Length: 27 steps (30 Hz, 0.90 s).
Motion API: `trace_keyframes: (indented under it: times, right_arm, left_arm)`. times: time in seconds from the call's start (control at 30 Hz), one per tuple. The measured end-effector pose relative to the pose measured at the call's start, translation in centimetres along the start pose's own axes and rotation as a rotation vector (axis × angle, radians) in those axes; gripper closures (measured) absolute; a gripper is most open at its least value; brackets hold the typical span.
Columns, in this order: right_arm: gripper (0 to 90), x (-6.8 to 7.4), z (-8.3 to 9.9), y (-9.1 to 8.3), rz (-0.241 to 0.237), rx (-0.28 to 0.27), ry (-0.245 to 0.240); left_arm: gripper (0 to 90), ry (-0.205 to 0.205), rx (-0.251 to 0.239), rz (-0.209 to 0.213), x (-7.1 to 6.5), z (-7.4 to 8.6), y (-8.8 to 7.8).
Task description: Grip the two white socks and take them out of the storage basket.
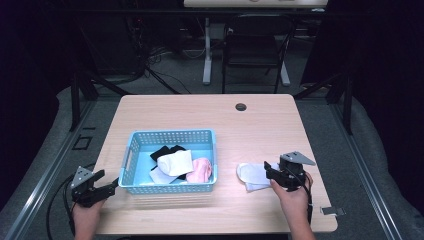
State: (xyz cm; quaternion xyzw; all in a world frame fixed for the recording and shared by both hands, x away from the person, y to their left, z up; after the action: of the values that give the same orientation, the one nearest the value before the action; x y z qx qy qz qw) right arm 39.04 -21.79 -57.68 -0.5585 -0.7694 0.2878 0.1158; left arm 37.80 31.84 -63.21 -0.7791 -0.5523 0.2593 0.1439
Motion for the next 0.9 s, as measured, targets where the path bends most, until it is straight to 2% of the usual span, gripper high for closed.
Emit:
trace_keyframes:
  times: [0.1, 0.13, 0.2, 0.27, 0.3, 0.33, 0.37, 0.4, 0.43, 0.47, 0.63, 0.7, 0.73, 0.77, 0.9]
  right_arm:
    - [44.3, 1.2, -1.1, -0.1, -0.036, -0.009, -0.012]
    - [46.1, 2.2, -2.0, -0.1, -0.056, -0.017, -0.026]
    - [46.6, 2.6, -2.3, 0.0, -0.067, -0.015, -0.031]
    - [49.6, 3.9, -3.2, 0.1, -0.103, -0.006, -0.048]
    - [53.0, 5.2, -4.2, 0.3, -0.15, -0.007, -0.05]
    - [53.0, 5.2, -4.2, 0.3, -0.15, -0.007, -0.05]
    - [54.0, 5.8, -4.7, 0.3, -0.17, -0.011, -0.054]
    - [56.6, 7.1, -5.6, 0.4, -0.199, -0.003, -0.08]
    - [56.6, 7.1, -5.6, 0.4, -0.199, -0.003, -0.08]
    - [59.7, 8.3, -6.5, 0.5, -0.234, 0.005, -0.104]
    - [62.9, 10.3, -8.4, 0.8, -0.277, 0.018, -0.145]
    - [63.0, 11.4, -9.4, 1.1, -0.302, 0.014, -0.155]
    - [63.1, 12.4, -10.3, 1.3, -0.32, 0.015, -0.176]
    - [63.1, 12.4, -10.3, 1.3, -0.32, 0.015, -0.176]
    - [63.5, 14.5, -11.7, 2.0, -0.361, 0.038, -0.201]
  left_arm:
    - [22.2, -0.003, -0.003, 0.003, 0.0, 0.0, 0.0]
    - [22.2, -0.003, -0.003, 0.002, 0.0, 0.0, 0.0]
    - [22.2, -0.003, -0.002, 0.002, 0.0, 0.0, 0.0]
    - [22.2, -0.002, -0.003, 0.002, 0.0, 0.0, 0.0]
    - [22.2, -0.002, -0.003, 0.002, 0.0, 0.0, 0.0]
    - [22.2, -0.002, -0.003, 0.002, 0.1, 0.0, 0.0]
    - [22.2, -0.004, -0.001, 0.0, 0.1, 0.0, -0.1]
    - [22.2, -0.004, -0.002, 0.0, 0.1, 0.0, -0.1]
    - [22.2, -0.005, -0.003, 0.0, 0.1, 0.0, -0.1]
    - [22.2, -0.005, -0.003, 0.0, 0.1, 0.0, -0.1]
    - [22.2, -0.004, -0.003, 0.001, 0.1, 0.0, -0.1]
    - [22.2, -0.003, -0.003, 0.002, 0.1, -0.1, -0.1]
    - [22.2, -0.004, -0.004, 0.002, 0.1, -0.1, -0.1]
    - [22.2, -0.005, -0.004, 0.001, 0.1, -0.1, -0.1]
    - [22.2, -0.007, -0.012, 0.001, 0.1, -0.1, 0.0]
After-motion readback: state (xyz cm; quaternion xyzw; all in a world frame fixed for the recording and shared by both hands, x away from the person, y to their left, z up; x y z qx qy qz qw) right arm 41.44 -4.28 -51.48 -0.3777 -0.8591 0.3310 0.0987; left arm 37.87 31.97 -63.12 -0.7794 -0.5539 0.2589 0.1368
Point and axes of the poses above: each handheld gripper's, and its own axes: y roughly forward along the jaws, z roughly out of its underside, x roughly to its left, the point moved 10 cm from there along y, roughly forward along the jaws, and after that the axes turned 12 degrees about -y, right-handed, at the moved point
